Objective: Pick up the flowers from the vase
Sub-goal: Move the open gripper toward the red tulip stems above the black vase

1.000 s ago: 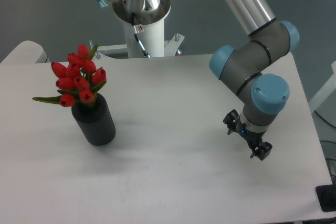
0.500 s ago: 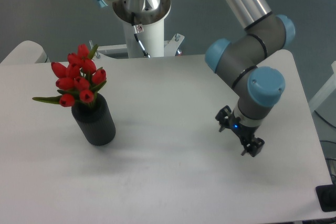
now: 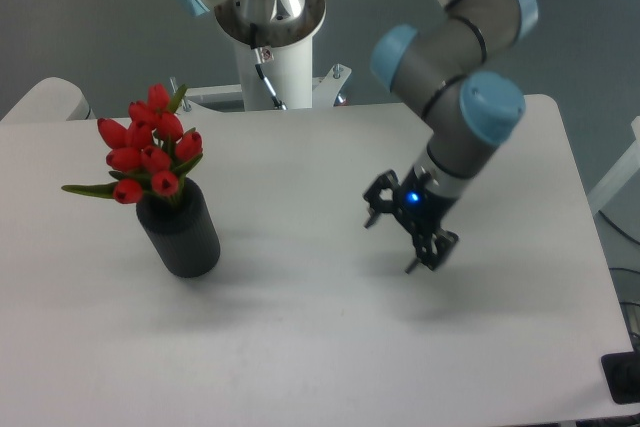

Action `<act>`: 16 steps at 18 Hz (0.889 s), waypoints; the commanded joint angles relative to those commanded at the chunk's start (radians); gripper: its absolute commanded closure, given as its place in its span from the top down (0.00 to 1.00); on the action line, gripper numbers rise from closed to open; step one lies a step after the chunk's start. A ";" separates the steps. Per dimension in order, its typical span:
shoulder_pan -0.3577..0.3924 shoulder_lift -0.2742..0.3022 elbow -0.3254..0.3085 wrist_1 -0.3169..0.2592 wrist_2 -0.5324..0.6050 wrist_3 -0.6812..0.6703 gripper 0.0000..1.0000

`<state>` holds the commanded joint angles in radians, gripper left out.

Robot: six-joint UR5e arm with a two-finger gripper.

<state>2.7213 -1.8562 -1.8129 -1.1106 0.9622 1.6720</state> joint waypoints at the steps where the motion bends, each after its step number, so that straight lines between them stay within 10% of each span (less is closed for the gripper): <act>1: 0.002 0.014 -0.026 0.000 -0.041 0.003 1.00; 16: 0.003 0.311 -0.341 -0.071 -0.368 0.054 1.00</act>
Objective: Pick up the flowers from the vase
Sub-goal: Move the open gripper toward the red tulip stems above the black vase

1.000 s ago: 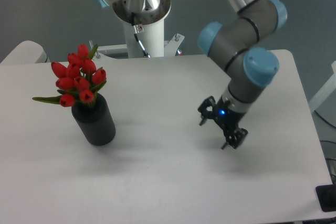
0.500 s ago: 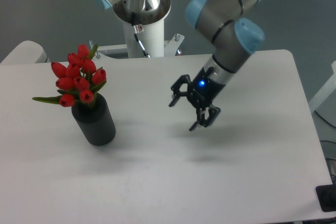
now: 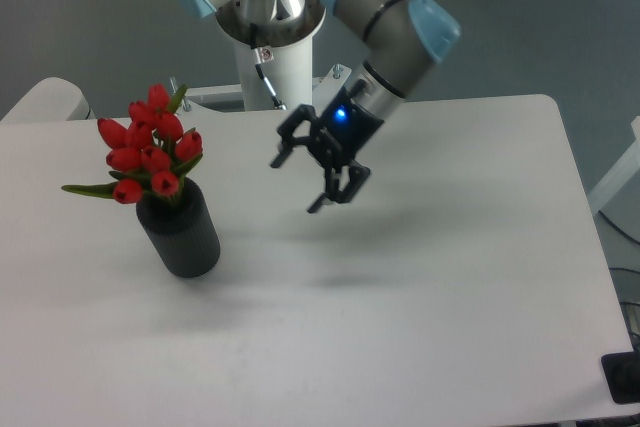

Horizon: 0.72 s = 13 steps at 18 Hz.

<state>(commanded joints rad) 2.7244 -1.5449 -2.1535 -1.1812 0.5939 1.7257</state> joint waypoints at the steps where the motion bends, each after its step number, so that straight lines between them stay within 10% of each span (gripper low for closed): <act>1: -0.002 0.012 -0.021 0.002 -0.029 0.002 1.00; 13: -0.089 -0.001 -0.063 0.011 -0.233 -0.008 1.00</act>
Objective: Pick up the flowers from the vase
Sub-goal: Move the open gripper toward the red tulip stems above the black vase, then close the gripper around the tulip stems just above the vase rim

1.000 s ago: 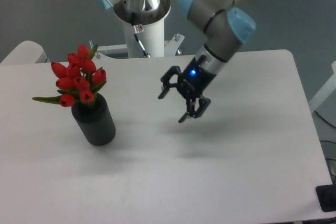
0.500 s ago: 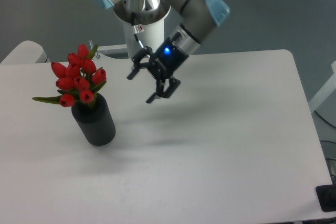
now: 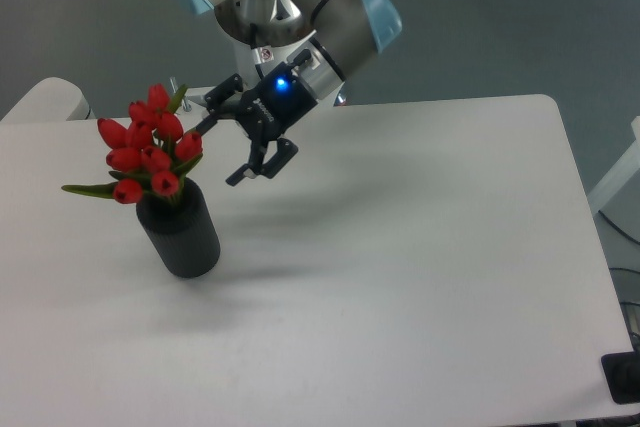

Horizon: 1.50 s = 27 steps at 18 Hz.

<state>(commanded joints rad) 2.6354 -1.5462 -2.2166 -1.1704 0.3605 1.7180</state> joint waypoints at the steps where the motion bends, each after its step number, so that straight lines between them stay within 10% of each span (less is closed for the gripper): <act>1: -0.012 -0.008 0.000 -0.003 -0.006 0.000 1.00; 20: -0.123 -0.121 0.024 0.091 -0.083 0.006 1.00; 27: -0.127 -0.129 0.031 0.091 -0.084 0.000 0.41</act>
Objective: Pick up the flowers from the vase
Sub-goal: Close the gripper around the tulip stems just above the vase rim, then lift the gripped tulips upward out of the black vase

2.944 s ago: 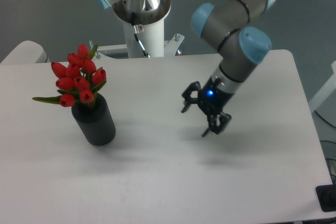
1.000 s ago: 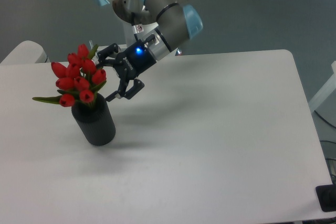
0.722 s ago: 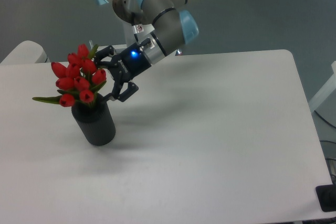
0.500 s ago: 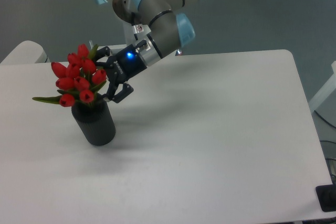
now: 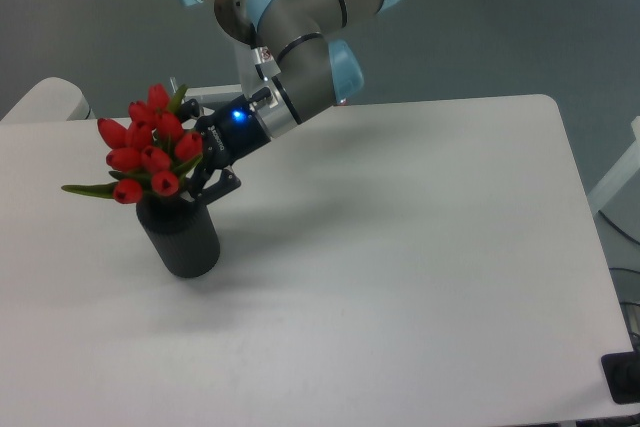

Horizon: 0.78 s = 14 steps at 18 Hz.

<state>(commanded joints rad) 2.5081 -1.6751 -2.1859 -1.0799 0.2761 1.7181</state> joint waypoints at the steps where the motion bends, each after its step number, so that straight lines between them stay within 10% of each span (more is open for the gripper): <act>1: 0.000 0.002 0.003 0.000 0.000 0.000 0.35; 14: 0.006 0.017 0.040 0.000 -0.126 -0.092 0.18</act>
<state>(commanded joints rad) 2.5142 -1.6582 -2.1461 -1.0799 0.1504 1.6262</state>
